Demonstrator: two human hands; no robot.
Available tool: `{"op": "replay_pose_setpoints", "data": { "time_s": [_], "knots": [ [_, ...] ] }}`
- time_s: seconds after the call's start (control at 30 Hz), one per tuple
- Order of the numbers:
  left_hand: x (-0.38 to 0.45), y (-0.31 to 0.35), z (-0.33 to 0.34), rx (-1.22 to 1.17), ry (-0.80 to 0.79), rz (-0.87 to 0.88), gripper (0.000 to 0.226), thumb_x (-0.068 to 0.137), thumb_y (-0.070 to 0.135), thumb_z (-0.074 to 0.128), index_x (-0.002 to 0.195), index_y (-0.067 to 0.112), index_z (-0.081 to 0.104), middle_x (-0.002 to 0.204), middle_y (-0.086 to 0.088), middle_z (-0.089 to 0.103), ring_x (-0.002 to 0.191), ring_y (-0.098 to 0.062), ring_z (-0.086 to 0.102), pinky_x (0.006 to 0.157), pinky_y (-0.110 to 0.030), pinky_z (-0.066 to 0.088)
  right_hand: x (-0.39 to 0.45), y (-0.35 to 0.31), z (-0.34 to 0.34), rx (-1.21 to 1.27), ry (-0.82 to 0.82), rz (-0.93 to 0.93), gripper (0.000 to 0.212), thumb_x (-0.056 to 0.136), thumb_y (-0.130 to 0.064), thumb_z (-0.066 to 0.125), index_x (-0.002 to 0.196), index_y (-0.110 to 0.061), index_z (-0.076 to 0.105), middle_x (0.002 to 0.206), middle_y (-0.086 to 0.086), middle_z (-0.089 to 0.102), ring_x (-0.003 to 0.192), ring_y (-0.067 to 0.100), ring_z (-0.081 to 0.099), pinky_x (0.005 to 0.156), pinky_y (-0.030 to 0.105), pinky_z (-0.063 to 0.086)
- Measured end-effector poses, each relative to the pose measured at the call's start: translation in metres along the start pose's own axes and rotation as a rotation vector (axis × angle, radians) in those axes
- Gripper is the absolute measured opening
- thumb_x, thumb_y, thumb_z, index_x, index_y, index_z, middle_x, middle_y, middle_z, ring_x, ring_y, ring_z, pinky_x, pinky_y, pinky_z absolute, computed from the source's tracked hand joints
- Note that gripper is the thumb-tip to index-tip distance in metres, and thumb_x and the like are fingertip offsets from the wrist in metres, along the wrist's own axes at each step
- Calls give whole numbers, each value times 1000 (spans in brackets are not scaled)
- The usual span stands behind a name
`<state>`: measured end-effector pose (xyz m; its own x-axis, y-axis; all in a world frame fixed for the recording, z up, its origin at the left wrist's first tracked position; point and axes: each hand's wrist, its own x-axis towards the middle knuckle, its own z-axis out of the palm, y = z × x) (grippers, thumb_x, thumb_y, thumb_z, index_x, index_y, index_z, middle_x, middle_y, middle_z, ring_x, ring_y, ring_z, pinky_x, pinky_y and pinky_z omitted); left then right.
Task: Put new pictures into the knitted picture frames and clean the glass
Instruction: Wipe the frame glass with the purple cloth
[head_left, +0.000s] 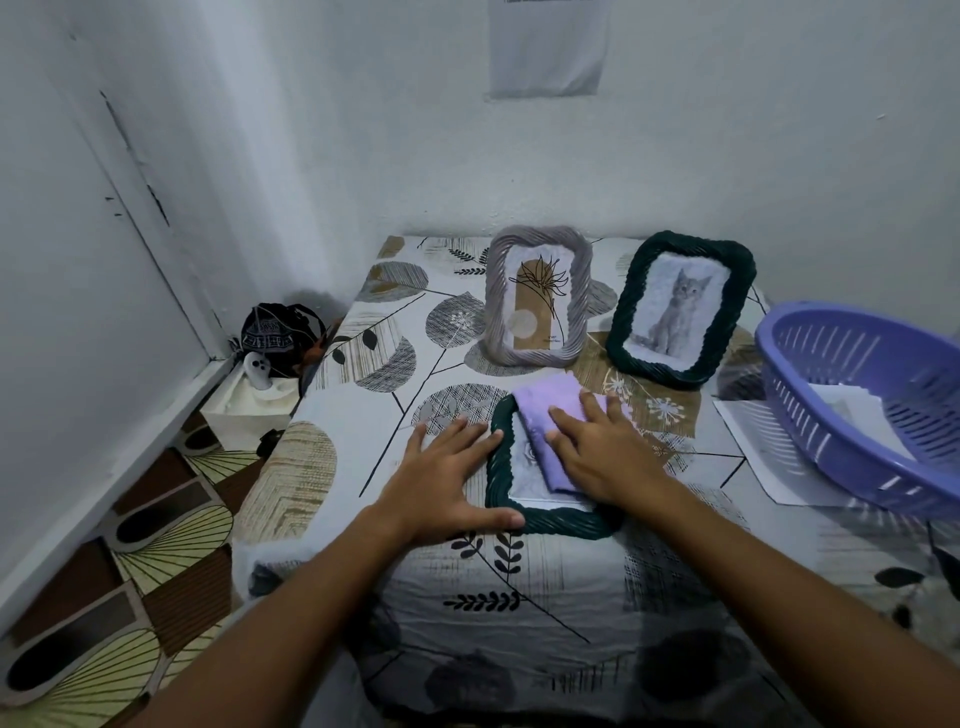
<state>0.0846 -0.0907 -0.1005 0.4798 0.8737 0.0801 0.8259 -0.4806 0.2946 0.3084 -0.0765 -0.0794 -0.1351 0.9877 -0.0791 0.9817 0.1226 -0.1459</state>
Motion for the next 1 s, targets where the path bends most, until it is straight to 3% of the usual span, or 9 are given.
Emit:
{"op": "replay_pose_setpoints", "data": {
  "time_s": [0.1, 0.2, 0.23, 0.3, 0.4, 0.57, 0.7, 0.8, 1.0],
  "knots": [
    [0, 0, 0, -8, 6, 1, 116, 54, 99, 25, 150, 35, 19, 159, 9, 16, 147, -7, 2, 118, -47, -8, -1, -21, 2, -49, -28, 119, 60, 98, -55, 17, 149, -25, 22, 158, 22, 9, 141, 50, 12, 113, 54, 19],
    [0, 0, 0, -18, 9, 2, 115, 54, 98, 26, 150, 35, 19, 159, 9, 15, 147, -7, 2, 118, -47, -8, 0, -21, -20, -101, -87, 87, 60, 95, -59, 21, 142, -24, 37, 153, 25, 23, 134, 41, 35, 108, 53, 30],
    [0, -1, 0, -20, 9, 2, 115, 54, 98, 26, 150, 35, 19, 159, 9, 15, 147, -7, 2, 118, -47, -8, 1, -15, -28, -98, -95, 16, 57, 95, -60, 26, 141, -28, 38, 153, 21, 24, 136, 38, 32, 110, 54, 27],
    [1, -1, 0, -22, 9, 3, 115, 54, 98, 27, 150, 35, 19, 159, 9, 16, 147, -7, 3, 118, -47, -7, 3, 3, -38, -96, -100, -177, 59, 92, -64, 33, 145, -38, 31, 160, 9, 9, 146, 31, 8, 115, 51, 11],
    [1, -1, 1, -18, 8, 6, 115, 54, 98, 26, 150, 35, 19, 159, 9, 16, 147, -8, 3, 118, -47, -7, 0, 23, -30, -101, -110, -391, 89, 72, -89, 9, 148, -43, 14, 160, -2, -6, 144, 17, -16, 114, 40, -9],
    [1, -1, 1, -33, 6, -10, 111, 56, 96, 33, 150, 37, 20, 159, 10, 17, 146, -6, 3, 118, -47, -7, 1, 23, -4, -118, -94, -364, 98, 64, -90, -9, 149, -40, -5, 160, -3, -5, 147, 19, -9, 118, 42, -7],
    [0, -1, 1, -40, 7, -16, 109, 58, 93, 39, 150, 36, 21, 159, 10, 17, 146, -5, 3, 118, -48, -5, -3, 3, 2, -155, -22, -162, 82, 85, -74, 13, 153, -28, 5, 161, 4, 5, 148, 25, 2, 118, 47, 4],
    [0, -1, 2, -37, 7, -17, 109, 58, 93, 37, 150, 36, 21, 159, 11, 16, 146, -5, 2, 118, -48, -6, -2, -9, 3, -195, 57, -44, 80, 89, -70, 21, 151, -19, 19, 157, 12, 21, 144, 34, 15, 114, 51, 12],
    [0, -1, 1, -36, 13, -8, 108, 59, 93, 38, 150, 36, 21, 159, 9, 17, 146, -6, 3, 118, -46, -7, 5, -9, 8, 23, 331, -172, 42, 91, -39, 54, 127, -17, 54, 130, 8, 56, 123, 29, 46, 104, 43, 31]
  ]
}}
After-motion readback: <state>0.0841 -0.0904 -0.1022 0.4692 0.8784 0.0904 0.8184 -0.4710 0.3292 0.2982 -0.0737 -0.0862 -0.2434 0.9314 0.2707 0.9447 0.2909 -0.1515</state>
